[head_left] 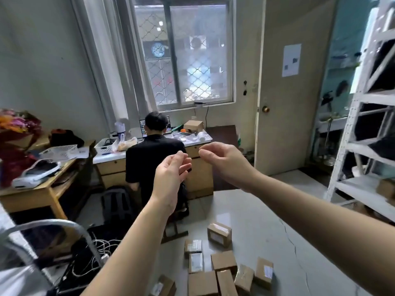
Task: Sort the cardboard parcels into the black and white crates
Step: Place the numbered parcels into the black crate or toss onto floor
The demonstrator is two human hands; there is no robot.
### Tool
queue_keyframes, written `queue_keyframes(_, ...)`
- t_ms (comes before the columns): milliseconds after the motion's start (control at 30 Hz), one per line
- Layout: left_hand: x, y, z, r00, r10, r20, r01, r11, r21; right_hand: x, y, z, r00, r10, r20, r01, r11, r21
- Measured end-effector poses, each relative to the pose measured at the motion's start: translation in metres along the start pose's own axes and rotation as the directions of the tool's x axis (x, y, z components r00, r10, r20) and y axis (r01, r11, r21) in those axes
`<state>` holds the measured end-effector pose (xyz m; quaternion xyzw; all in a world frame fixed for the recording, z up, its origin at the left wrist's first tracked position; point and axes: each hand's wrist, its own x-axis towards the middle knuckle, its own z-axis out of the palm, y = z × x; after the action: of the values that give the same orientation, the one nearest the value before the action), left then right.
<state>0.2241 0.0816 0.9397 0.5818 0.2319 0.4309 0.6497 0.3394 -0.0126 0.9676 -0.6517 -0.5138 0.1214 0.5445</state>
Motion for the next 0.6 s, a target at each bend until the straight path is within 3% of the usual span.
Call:
queue_keyframes(333, 0.038, 0.031, 0.02, 0.973, 0.062, 0.222, -0.018, 0.981, -0.195, 0.012, -0.034, -0.015, 0.983, -0.039, -0.179, 0.026, 0.997, -0.072)
queue_keyframes(600, 0.071, 0.085, 0.027, 0.876, 0.356, 0.325, -0.274, 0.922, -0.273, 0.015, -0.091, -0.022, 0.901, 0.021, -0.433, 0.026, 0.994, 0.103)
